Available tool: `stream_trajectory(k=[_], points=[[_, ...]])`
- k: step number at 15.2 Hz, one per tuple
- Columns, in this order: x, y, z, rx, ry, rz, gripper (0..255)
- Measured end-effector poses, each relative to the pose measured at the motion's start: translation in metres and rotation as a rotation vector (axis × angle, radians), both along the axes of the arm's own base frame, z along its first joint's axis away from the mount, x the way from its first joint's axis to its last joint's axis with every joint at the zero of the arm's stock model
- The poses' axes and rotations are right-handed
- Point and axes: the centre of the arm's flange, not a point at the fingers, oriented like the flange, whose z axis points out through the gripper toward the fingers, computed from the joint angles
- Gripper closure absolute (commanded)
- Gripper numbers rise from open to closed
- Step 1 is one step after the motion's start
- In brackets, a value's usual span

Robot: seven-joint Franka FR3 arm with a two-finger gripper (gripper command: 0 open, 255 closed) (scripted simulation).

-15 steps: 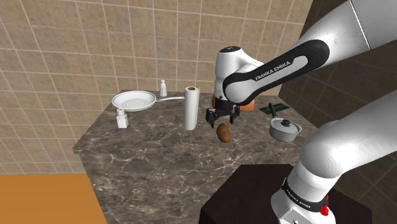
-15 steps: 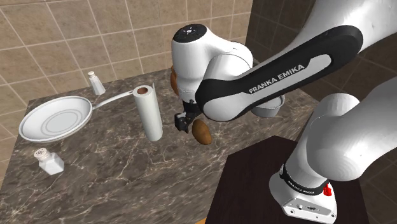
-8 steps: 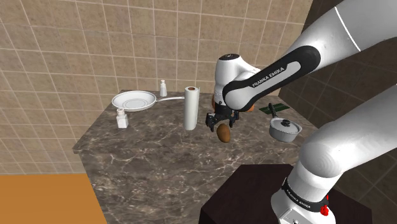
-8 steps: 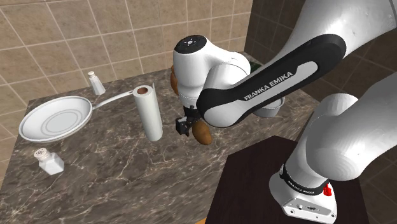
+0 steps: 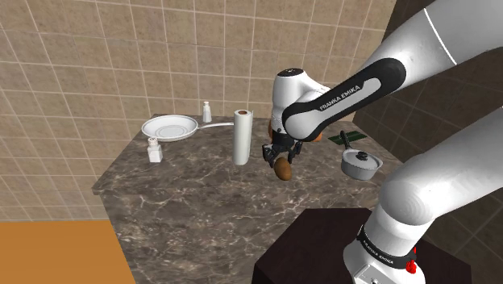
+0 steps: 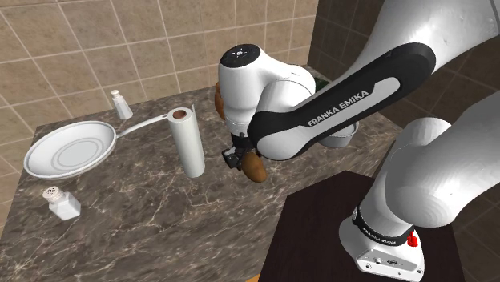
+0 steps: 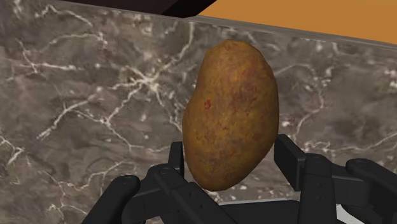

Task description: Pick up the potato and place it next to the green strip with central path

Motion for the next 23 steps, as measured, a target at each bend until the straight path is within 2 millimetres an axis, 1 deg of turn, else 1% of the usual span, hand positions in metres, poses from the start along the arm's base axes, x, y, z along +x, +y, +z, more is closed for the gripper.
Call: stream_trajectory(k=[6,7,10,12,23], points=[[0.000,0.000,0.000,0.000,0.000,0.000,255],[0.000,0.000,0.003,0.000,0.000,0.000,255],[0.000,0.002,0.015,0.000,0.000,0.001,255],[0.000,0.000,0.026,0.001,0.000,0.001,255],[0.001,0.001,0.084,0.001,0.000,0.001,255]])
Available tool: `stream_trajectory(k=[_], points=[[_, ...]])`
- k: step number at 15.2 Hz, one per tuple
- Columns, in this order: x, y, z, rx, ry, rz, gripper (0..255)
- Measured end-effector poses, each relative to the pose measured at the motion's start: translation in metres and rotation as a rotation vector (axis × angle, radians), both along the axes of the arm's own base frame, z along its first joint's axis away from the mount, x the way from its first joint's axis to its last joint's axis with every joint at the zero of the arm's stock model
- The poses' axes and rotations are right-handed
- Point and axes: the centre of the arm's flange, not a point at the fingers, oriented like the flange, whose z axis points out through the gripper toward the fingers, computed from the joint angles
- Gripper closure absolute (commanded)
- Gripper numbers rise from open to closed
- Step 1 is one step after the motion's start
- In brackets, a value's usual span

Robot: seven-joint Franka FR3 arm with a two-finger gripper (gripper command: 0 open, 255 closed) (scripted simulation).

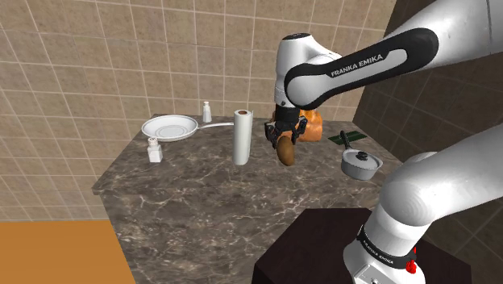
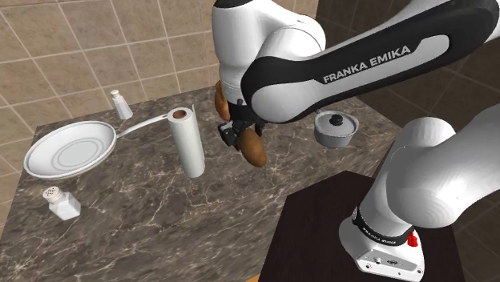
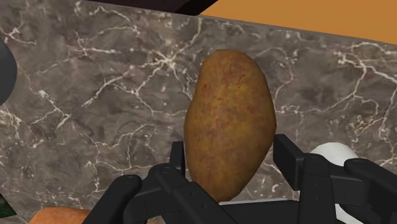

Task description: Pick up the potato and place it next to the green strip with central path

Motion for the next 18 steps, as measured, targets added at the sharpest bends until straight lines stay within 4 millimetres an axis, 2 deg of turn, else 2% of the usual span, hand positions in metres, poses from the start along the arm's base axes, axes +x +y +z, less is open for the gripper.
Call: stream_trajectory(k=[10,12,18], points=[[0.000,0.000,0.051,0.000,0.000,0.000,255],[0.001,-0.016,0.054,0.000,0.000,-0.001,255],[0.010,-0.093,0.055,0.001,0.000,-0.001,255]])
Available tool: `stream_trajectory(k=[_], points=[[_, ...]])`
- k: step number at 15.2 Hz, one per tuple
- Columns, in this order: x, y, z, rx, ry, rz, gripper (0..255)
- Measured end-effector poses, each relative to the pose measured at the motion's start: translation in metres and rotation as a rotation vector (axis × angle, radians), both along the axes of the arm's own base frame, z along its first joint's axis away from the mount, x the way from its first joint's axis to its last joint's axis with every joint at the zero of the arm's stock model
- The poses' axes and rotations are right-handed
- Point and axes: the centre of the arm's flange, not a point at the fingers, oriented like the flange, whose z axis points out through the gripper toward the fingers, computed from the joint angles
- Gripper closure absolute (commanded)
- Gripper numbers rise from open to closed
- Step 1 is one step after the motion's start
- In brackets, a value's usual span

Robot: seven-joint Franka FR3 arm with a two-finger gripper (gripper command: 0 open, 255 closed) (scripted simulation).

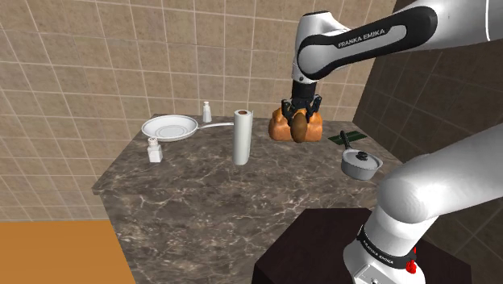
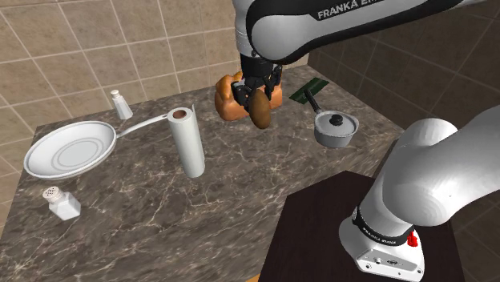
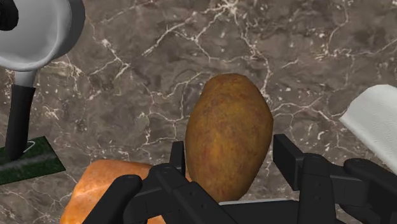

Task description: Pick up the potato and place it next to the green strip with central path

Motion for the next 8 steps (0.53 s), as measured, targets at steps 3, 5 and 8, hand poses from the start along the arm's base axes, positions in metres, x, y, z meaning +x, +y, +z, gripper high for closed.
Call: stream_trajectory(k=[3,5,8], points=[[0.000,-0.039,-0.002,0.000,0.000,0.000,255],[0.005,-0.065,0.000,0.000,0.000,0.001,255],[0.009,-0.107,0.002,0.000,0.000,0.000,255]])
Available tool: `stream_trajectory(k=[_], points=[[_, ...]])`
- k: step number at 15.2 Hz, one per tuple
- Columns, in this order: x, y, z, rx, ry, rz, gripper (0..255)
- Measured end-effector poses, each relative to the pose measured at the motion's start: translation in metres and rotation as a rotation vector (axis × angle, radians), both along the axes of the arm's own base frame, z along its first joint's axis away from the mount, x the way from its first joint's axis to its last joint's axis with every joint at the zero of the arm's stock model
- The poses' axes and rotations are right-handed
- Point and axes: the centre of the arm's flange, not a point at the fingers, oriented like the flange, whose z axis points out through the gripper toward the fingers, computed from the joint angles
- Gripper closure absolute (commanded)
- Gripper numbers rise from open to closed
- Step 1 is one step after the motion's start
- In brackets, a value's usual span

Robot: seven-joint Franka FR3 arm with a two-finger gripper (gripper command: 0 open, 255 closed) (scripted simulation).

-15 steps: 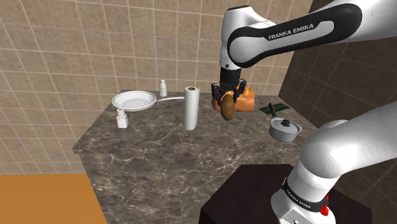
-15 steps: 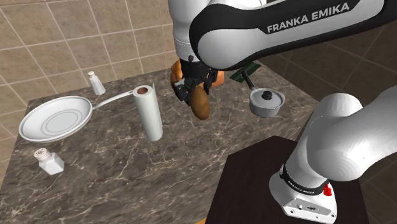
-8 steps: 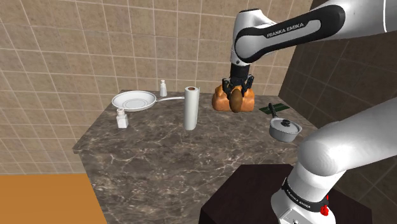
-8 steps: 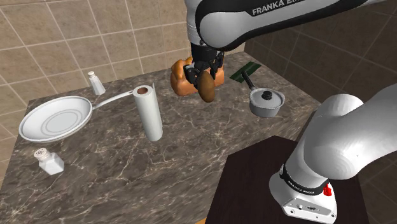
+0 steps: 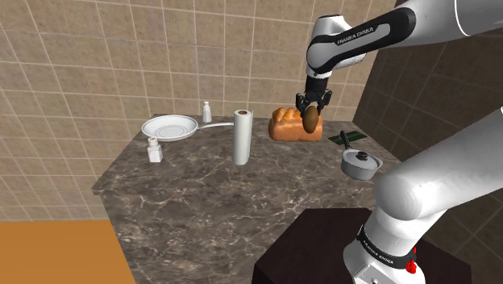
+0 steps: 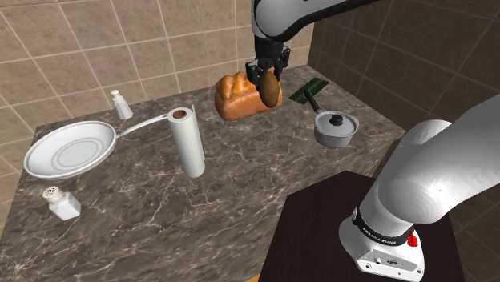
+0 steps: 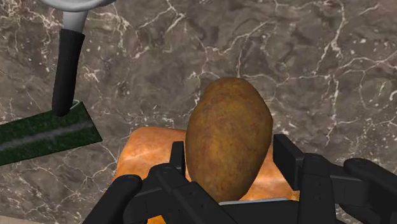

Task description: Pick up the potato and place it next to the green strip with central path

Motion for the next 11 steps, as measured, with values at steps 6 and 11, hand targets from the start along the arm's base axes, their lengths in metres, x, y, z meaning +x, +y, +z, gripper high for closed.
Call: stream_trajectory(k=[6,11], points=[[0.008,-0.077,0.000,0.000,0.000,0.000,255],[0.014,-0.143,0.001,-0.003,-0.007,0.002,255]])
